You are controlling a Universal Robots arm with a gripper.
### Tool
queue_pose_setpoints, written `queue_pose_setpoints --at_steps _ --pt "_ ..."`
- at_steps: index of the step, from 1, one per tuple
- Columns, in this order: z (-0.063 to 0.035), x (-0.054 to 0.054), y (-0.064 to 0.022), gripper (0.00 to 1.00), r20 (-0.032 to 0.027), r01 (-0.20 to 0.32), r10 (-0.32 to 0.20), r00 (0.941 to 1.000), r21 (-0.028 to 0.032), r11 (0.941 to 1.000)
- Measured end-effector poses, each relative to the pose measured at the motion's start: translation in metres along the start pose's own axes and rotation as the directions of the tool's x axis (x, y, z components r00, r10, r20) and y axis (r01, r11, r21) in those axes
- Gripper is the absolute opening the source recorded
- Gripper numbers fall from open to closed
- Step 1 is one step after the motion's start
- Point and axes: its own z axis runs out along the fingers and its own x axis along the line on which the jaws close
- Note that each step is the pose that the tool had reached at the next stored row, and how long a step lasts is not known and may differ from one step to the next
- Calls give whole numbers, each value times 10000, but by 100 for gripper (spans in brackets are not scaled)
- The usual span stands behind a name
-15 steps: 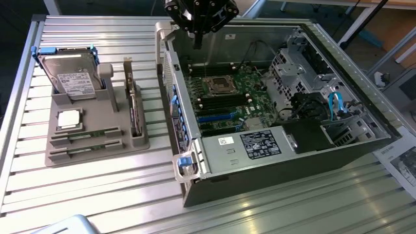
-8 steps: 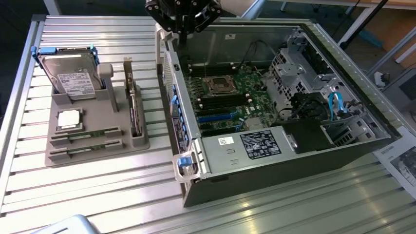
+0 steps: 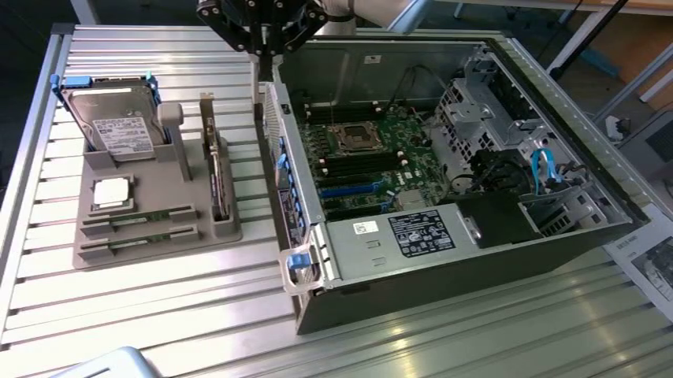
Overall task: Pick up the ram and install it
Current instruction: 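Reach for the ram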
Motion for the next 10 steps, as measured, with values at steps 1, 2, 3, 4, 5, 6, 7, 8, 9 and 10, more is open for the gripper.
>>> queue_pose_setpoints --at_steps 1,2,3,4,5,6,7,8,9,10 --pt "-1 34 -3 10 0 1 -1 10000 0 10000" --pt "-1 73 -6 10 1 -1 1 10000 -1 10000" --pt "-3 118 -9 10 1 -2 2 10000 -1 10000" --pt "-5 183 -14 10 0 0 0 10000 0 10000" --pt "-7 247 -19 10 0 0 0 10000 0 10000" --pt "-8 293 -22 10 0 -1 1 10000 0 10000" --pt "-9 336 -25 10 0 -2 2 10000 0 10000" --pt "-10 393 -30 10 1 0 0 10000 -1 10000" --pt "-12 449 -34 10 0 1 -1 10000 0 10000" --pt "-13 493 -37 10 1 -1 1 10000 -1 10000"
